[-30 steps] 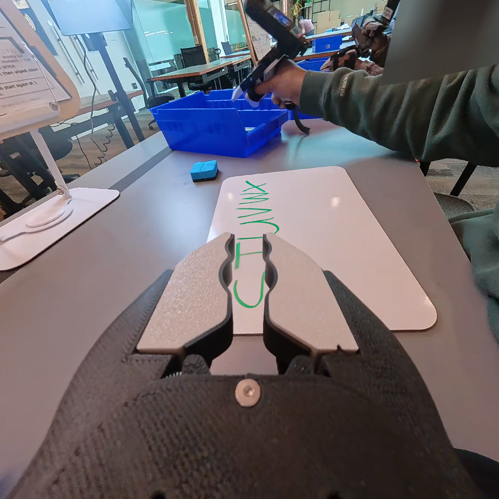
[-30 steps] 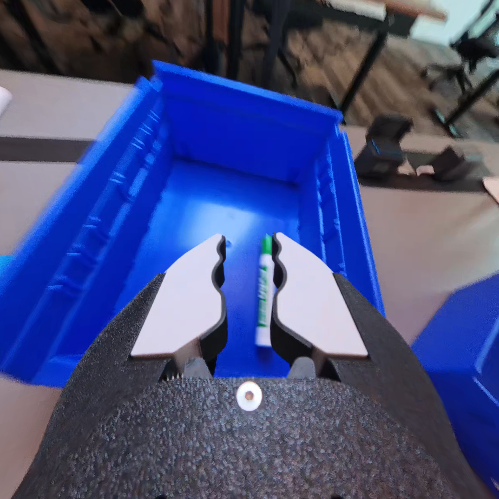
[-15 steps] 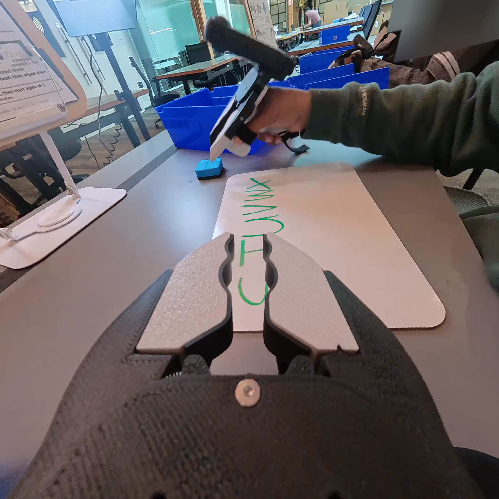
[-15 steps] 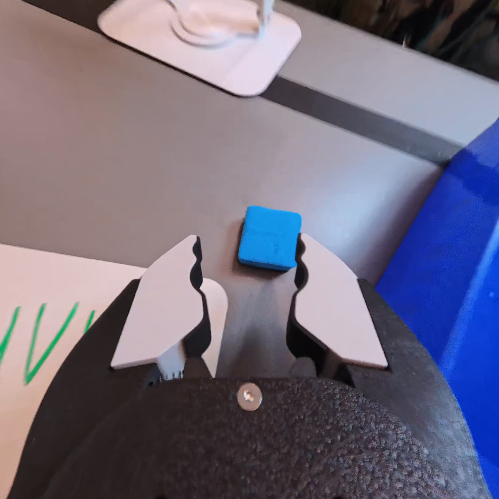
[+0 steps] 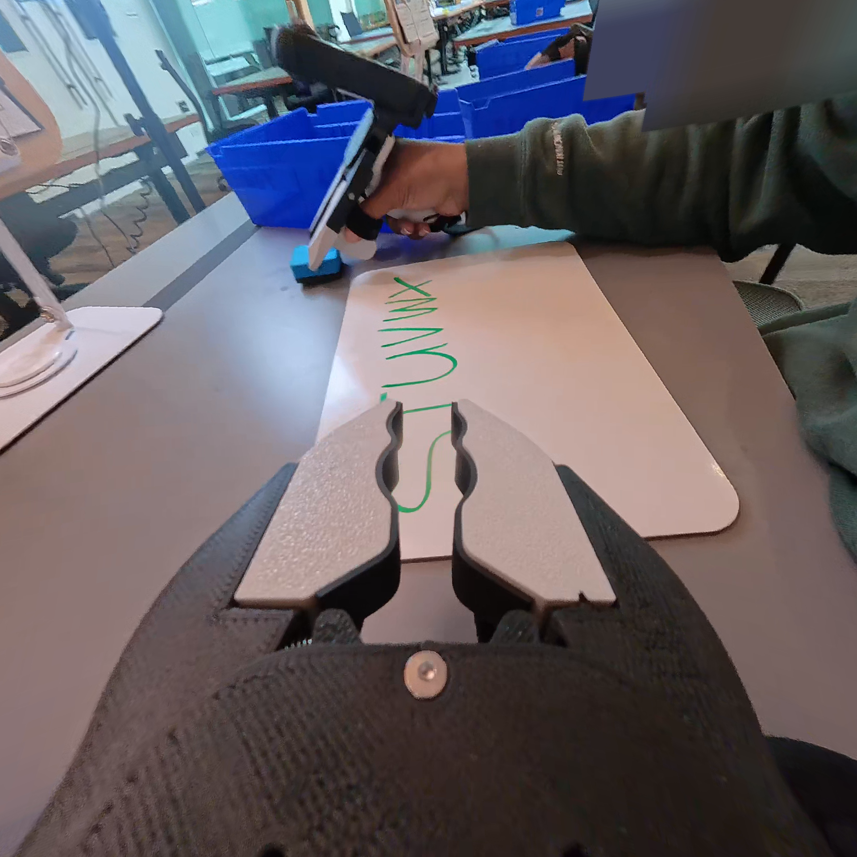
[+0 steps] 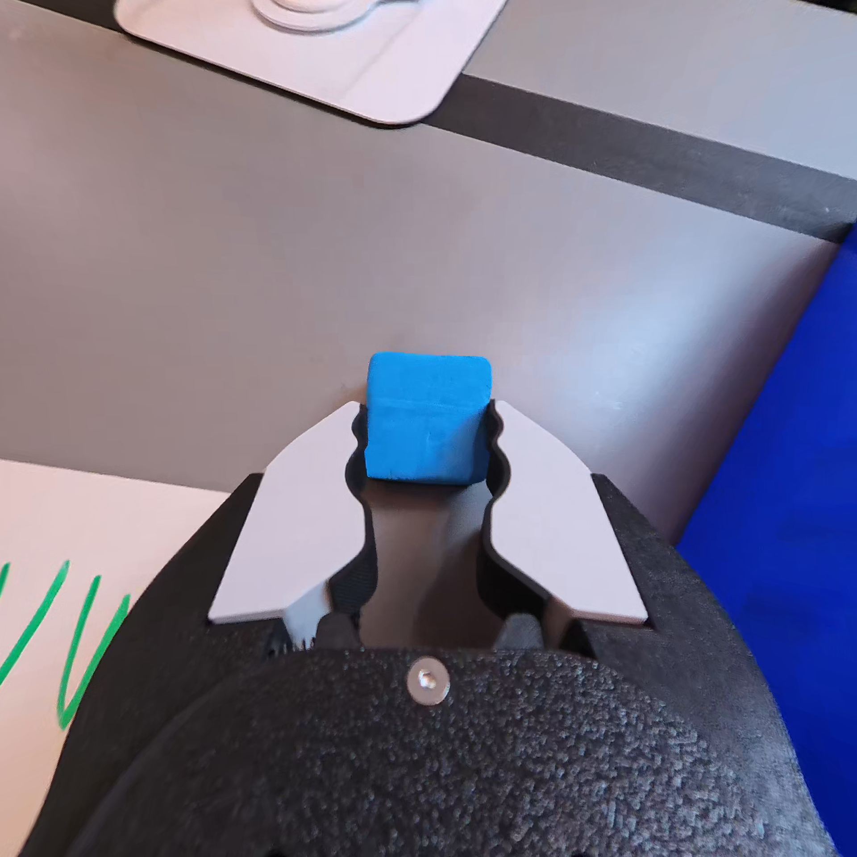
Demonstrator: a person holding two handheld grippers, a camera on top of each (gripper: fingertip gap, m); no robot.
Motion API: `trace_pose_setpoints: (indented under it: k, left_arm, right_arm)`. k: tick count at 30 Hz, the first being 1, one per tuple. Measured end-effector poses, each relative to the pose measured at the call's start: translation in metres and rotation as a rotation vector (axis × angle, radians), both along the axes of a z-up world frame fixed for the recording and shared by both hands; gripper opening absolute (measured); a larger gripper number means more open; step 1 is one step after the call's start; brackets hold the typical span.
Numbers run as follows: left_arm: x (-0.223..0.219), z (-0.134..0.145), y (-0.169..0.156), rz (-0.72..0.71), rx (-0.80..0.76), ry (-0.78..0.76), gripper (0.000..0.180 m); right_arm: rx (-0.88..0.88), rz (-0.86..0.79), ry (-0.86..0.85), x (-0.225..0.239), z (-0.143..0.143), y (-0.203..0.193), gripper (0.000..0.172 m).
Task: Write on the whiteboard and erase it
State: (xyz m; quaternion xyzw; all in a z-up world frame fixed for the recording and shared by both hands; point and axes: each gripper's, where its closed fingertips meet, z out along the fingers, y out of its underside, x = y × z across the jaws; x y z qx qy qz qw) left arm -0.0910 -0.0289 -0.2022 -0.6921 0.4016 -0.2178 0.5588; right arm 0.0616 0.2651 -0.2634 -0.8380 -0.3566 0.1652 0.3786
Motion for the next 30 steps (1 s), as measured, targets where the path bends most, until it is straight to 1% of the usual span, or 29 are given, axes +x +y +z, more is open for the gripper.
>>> trace_pose_setpoints:
  k: [3,5,6,8,11,13,15,18,21,24,25,27,28,30]
  left_arm:
    - [0.01,-0.01,-0.011,-0.079,-0.025,0.061,0.01]
    - [0.018,-0.021,-0.021,-0.138,-0.057,0.126,0.008]
    - [0.022,-0.027,-0.026,-0.167,-0.08,0.164,0.006]
    - [0.029,-0.037,-0.035,-0.213,-0.083,0.232,0.0]
    - [0.039,-0.046,-0.047,-0.265,-0.071,0.331,0.0]
    - [0.045,-0.048,-0.054,-0.282,-0.073,0.387,0.0]
    - [0.05,-0.052,-0.061,-0.293,-0.072,0.434,0.0]
    - [0.052,-0.058,-0.067,-0.275,-0.075,0.52,0.0]
    - [0.05,-0.072,-0.073,-0.262,-0.15,0.593,0.0]
    - [0.048,-0.073,-0.07,-0.227,-0.15,0.618,0.0]
    - [0.048,-0.074,-0.069,-0.225,-0.149,0.621,0.0]
    - [0.048,-0.074,-0.069,-0.226,-0.156,0.616,0.0]
    - [0.048,-0.074,-0.068,-0.225,-0.151,0.613,0.0]
    - [0.047,-0.074,-0.067,-0.222,-0.139,0.611,0.0]
  right_arm:
    - [0.025,0.128,0.056,-0.01,0.021,-0.022,0.049]
    - [0.015,0.26,0.066,-0.015,0.035,-0.054,0.049]
    - [0.0,0.319,0.048,-0.015,0.037,-0.072,0.049]
    - [-0.01,0.392,-0.016,-0.008,0.034,-0.103,0.049]
    - [-0.006,0.411,-0.088,0.007,0.024,-0.129,0.049]
    - [-0.025,0.379,-0.105,0.018,0.018,-0.132,0.05]
    - [-0.035,0.347,-0.114,0.026,0.014,-0.127,0.05]
    - [-0.047,0.329,-0.128,0.03,0.01,-0.118,0.05]
    - [-0.025,0.336,-0.206,0.03,0.002,-0.11,0.05]
    - [-0.023,0.355,-0.218,0.016,-0.001,-0.109,0.049]
    - [-0.035,0.382,-0.217,0.009,-0.001,-0.116,0.049]
    - [-0.078,0.471,-0.192,-0.009,-0.003,-0.146,0.049]
    - [-0.068,0.511,-0.195,-0.014,-0.003,-0.161,0.049]
    - [-0.081,0.585,-0.23,-0.009,-0.003,-0.182,0.048]
